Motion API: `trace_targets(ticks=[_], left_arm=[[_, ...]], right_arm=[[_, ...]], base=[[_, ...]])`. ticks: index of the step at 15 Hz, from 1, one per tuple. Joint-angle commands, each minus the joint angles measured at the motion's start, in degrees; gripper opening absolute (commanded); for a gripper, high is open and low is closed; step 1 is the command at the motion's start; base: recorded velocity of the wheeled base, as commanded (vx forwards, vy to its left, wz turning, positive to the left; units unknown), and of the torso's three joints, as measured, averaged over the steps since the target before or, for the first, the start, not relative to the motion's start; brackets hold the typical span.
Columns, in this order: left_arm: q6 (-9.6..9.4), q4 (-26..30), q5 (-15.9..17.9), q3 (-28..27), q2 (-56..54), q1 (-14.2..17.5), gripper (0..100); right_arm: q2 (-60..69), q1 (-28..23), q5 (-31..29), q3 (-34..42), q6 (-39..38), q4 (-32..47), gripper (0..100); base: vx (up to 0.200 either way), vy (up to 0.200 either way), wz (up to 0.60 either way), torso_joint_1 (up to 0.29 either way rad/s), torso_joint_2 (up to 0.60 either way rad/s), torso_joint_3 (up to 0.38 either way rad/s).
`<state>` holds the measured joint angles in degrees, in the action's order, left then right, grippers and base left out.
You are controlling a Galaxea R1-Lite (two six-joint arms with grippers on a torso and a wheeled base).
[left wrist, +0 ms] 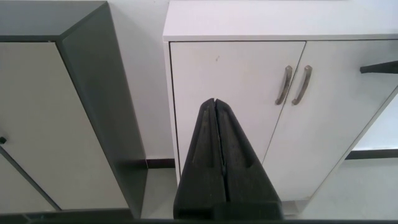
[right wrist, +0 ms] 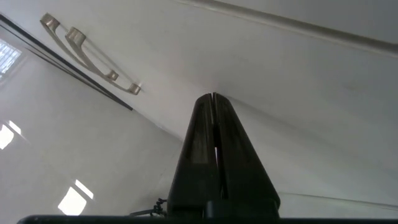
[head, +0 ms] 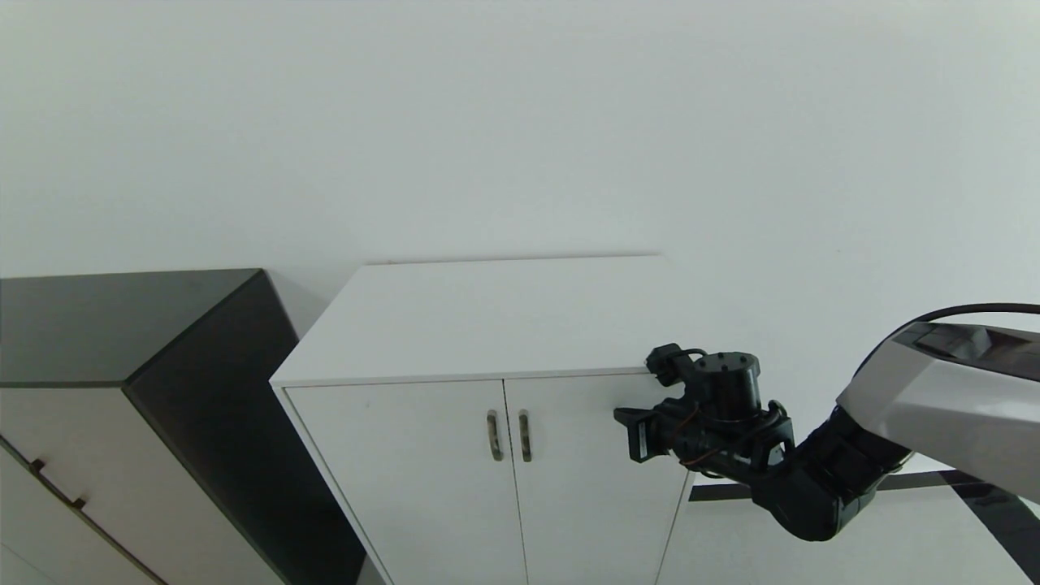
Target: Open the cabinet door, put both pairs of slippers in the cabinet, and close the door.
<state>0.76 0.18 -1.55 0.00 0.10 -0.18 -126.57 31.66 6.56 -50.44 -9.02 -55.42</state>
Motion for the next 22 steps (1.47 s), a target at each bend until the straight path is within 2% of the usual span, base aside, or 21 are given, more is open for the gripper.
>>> trace_targets(ticks=[1,8,10,11,13,18,21,22], left_arm=[[0.04,-0.01,-0.03,0.00,-0.01,0.01,0],[-0.05,0.08,0.05,0.00,-0.01,0.01,0],[-0.05,0.08,0.05,0.00,-0.01,0.01,0],[-0.05,-0.01,-0.03,0.00,-0.01,0.01,0],[-0.14,-0.01,0.05,0.00,-0.01,0.01,0],[-0.14,0.08,0.05,0.00,-0.01,0.01,0],[-0.14,0.08,0.05,0.00,-0.01,0.01,0],[-0.14,0.08,0.05,0.00,-0.01,0.01,0]], right_arm=[[-1.39,-0.37,0.03,-0.62,-0.03,-0.04,0],[-1.92,-1.51,0.03,-1.32,-0.03,-0.04,0],[2.21,0.68,-0.05,1.23,0.06,-0.04,0],[5.55,2.18,-0.58,3.77,0.14,-0.04,0],[11.97,4.73,-6.21,10.28,0.14,-0.04,0],[34.03,3.23,-14.64,28.56,0.23,0.75,0],[48.97,3.06,-22.29,37.79,0.50,6.29,0],[59.51,0.95,-23.70,40.78,0.76,14.81,0]], base=[[0.000,0.000,0.00,0.000,0.00,0.000],[0.000,0.000,0.00,0.000,0.00,0.000],[0.000,0.000,0.00,0.000,0.00,0.000],[0.000,0.000,0.00,0.000,0.00,0.000],[0.000,0.000,0.00,0.000,0.00,0.000],[0.000,0.000,0.00,0.000,0.00,0.000],[0.000,0.000,0.00,0.000,0.00,0.000],[0.000,0.000,0.00,0.000,0.00,0.000]])
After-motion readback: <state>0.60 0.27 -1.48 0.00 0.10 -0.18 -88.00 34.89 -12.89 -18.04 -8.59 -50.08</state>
